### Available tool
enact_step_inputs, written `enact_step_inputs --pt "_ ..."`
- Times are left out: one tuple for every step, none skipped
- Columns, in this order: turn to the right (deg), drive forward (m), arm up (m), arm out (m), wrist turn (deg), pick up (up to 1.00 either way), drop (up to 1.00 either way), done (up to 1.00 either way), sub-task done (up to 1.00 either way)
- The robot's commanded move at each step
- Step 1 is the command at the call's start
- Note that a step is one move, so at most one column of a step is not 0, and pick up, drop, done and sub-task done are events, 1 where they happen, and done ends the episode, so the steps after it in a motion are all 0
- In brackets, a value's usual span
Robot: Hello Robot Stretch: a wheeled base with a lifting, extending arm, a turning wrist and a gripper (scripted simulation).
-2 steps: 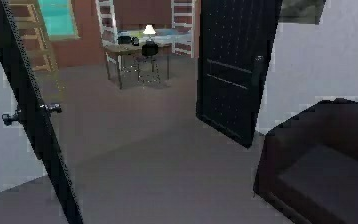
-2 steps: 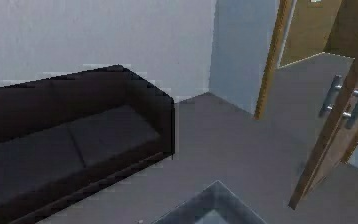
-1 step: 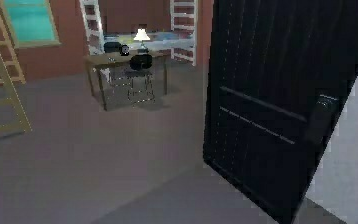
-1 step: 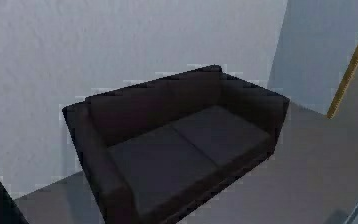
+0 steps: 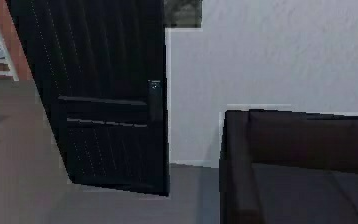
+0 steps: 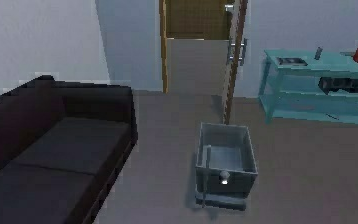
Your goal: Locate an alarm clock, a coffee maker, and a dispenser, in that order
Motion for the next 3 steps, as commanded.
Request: enact_step_inputs --pt "9.0 0.0 0.0 0.0 0.0 0.0 0.0 0.0 0.0" --pt "0.0 0.05 0.0 0.0 0.0 0.0 0.0 0.0 0.0" --pt "-45.0 0.0 0.0 0.0 0.0 0.0 0.0 0.0 0.0"
